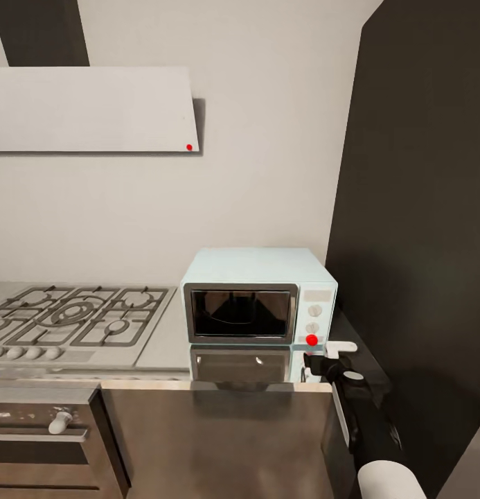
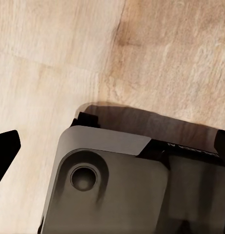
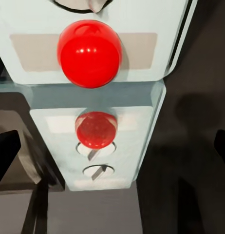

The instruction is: In the kitchen, take the popcorn bag from the countertop, put it into the microwave, and heat it until the popcorn is cooked so the cooked popcorn ends up inside the bag.

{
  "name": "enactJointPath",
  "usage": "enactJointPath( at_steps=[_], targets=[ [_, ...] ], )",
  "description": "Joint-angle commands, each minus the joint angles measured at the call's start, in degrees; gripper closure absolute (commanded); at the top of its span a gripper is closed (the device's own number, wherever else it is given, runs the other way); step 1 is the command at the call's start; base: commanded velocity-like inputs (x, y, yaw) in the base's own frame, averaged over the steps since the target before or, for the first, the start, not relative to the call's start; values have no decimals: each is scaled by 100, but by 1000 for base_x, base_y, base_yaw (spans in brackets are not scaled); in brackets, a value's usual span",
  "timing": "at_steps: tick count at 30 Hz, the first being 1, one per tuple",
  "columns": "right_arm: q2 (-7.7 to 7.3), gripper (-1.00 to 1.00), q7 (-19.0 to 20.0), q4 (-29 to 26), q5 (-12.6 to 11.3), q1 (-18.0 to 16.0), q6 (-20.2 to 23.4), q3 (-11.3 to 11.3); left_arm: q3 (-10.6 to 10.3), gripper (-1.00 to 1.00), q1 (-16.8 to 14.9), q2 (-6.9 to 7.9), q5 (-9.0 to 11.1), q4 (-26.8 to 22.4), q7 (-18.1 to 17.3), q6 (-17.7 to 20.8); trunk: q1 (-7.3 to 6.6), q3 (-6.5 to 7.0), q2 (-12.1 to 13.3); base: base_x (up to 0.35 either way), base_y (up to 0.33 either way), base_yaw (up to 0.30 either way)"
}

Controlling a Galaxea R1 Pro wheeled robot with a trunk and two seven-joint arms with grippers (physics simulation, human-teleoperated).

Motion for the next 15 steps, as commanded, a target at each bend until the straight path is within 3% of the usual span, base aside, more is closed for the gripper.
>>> enactJointPath(
  at_steps=[1,10,15],
  targets=[
    [7,-100,54,-10,62,-5,9,-24,-49,-100,-4,1,59,6,-26,-17,0,-8,-5,0,0,0],
    [10,-100,86,-34,58,-5,-99,-17,-46,-100,-4,1,57,6,-25,-17,0,-8,-5,0,0,0],
    [5,-100,80,-41,63,-5,-390,-23,-49,-100,-4,-4,40,6,-31,-17,0,-8,-5,44,0,0]
  ],
)
